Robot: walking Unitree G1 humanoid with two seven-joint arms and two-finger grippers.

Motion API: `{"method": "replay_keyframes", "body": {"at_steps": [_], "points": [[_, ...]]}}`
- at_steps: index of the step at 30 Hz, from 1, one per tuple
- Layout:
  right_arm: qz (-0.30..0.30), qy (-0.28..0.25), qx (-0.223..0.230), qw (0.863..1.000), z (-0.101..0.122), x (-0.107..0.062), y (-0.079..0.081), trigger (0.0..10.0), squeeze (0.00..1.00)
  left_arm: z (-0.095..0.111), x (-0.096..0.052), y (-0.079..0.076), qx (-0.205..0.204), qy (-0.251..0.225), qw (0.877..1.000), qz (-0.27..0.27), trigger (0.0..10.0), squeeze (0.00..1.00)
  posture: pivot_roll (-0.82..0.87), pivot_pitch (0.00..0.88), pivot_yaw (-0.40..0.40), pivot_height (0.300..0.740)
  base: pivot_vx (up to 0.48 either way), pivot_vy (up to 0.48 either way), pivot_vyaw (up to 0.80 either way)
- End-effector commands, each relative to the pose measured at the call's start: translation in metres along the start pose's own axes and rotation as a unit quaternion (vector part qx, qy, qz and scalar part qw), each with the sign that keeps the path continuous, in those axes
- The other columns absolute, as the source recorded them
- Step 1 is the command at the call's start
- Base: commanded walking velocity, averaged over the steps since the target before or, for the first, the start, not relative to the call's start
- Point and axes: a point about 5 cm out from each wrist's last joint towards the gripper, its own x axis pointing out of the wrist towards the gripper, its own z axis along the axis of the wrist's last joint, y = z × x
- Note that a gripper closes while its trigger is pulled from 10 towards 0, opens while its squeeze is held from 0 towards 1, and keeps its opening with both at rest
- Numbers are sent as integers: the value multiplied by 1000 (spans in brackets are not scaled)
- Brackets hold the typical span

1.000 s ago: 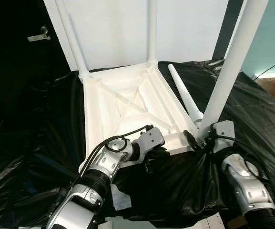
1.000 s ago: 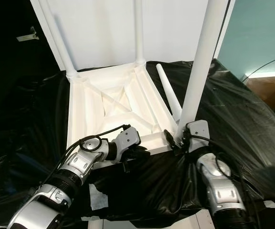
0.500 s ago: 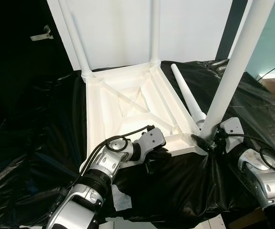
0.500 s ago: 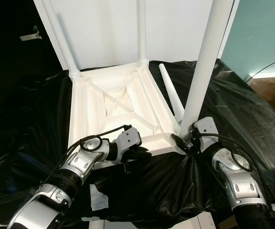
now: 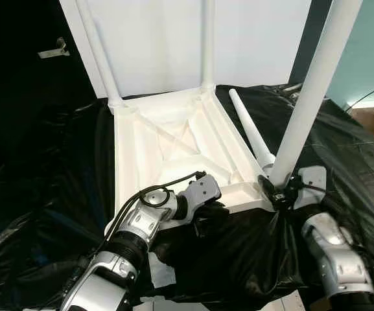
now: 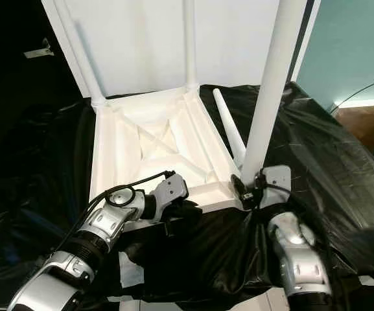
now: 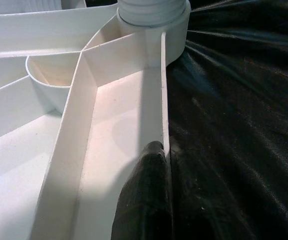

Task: Building children table

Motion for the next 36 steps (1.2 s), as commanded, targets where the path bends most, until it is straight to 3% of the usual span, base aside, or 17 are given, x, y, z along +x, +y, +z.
{"method": "replay_keyframes", "body": {"at_steps": [1, 5, 11, 12, 13, 16, 17, 18, 19, 24, 25, 27, 29, 32, 34, 36], "points": [[-7, -3, 34, 999, -6, -1, 17, 0, 0, -54, 14, -37, -95, 74, 992, -48, 10000, 0, -109, 18, 8, 740, 0, 0, 0], [-49, -28, 43, 997, -3, -3, 18, 0, 0, -54, 14, -37, -95, 74, 992, -49, 10000, 0, -111, 18, 7, 740, 0, 0, 0], [-96, -25, 9, 995, -1, 0, 15, 431, 0, -53, 16, -38, -95, 73, 992, -48, 10000, 0, -105, 17, -2, 740, 0, 0, 0], [-100, -24, 5, 995, -1, 0, 15, 1686, 0, -53, 16, -38, -96, 72, 992, -47, 10000, 0, -104, 17, -3, 740, 0, 0, 0], [-99, -18, -5, 995, -3, 1, 16, 10000, 0, -53, 16, -38, -96, 72, 992, -47, 10000, 0, -102, 16, -6, 740, 0, 0, 0], [-73, -15, -16, 997, -5, 2, 20, 10000, 0, -53, 16, -38, -98, 71, 992, -45, 10000, 0, -102, 15, -7, 740, 0, 0, 0], [-59, -14, -13, 998, -5, 1, 21, 10000, 318, -53, 16, -38, -98, 71, 992, -45, 10000, 0, -102, 15, -8, 740, 0, 0, 0], [-51, -16, -15, 998, -5, 1, 22, 10000, 318, -53, 15, -37, -98, 71, 992, -44, 10000, 0, -102, 15, -8, 740, 0, 0, 0], [-42, -19, -11, 999, -4, 0, 20, 10000, 1000, -54, 15, -37, -99, 71, 992, -44, 10000, 0, -104, 14, -8, 740, 0, 0, 0], [-31, -43, -50, 997, 6, 2, 8, 10000, 1000, -54, 15, -37, -98, 72, 992, -43, 10000, 0, -112, 15, -4, 740, 0, 0, 0], [-24, -48, -69, 996, 10, 5, 2, 10000, 0, -53, 15, -37, -98, 72, 992, -44, 10000, 0, -116, 16, -1, 740, 0, 0, 0], [-14, -53, -91, 994, 15, 8, -5, 10000, 0, -53, 15, -36, -97, 72, 992, -45, 10000, 0, -116, 16, -1, 740, 0, 0, 0], [51, -26, -78, 995, 18, 15, -16, 10000, 0, -53, 16, -37, -94, 73, 992, -49, 10000, 0, -122, 15, 3, 740, 0, 0, 0], [86, -16, -84, 993, 21, 15, -20, 10000, 0, -53, 16, -36, -93, 74, 992, -49, 10000, 0, -126, 15, 6, 740, 0, 0, 0], [151, 17, -93, 984, 19, 13, -24, 10000, 0, -53, 16, -36, -92, 74, 992, -50, 10000, 0, -127, 14, 7, 740, 0, 0, 0], [163, 25, -91, 982, 18, 12, -25, 10000, 0, -53, 16, -36, -92, 74, 992, -49, 10000, 0, -127, 14, 7, 740, 0, 0, 0]]}}
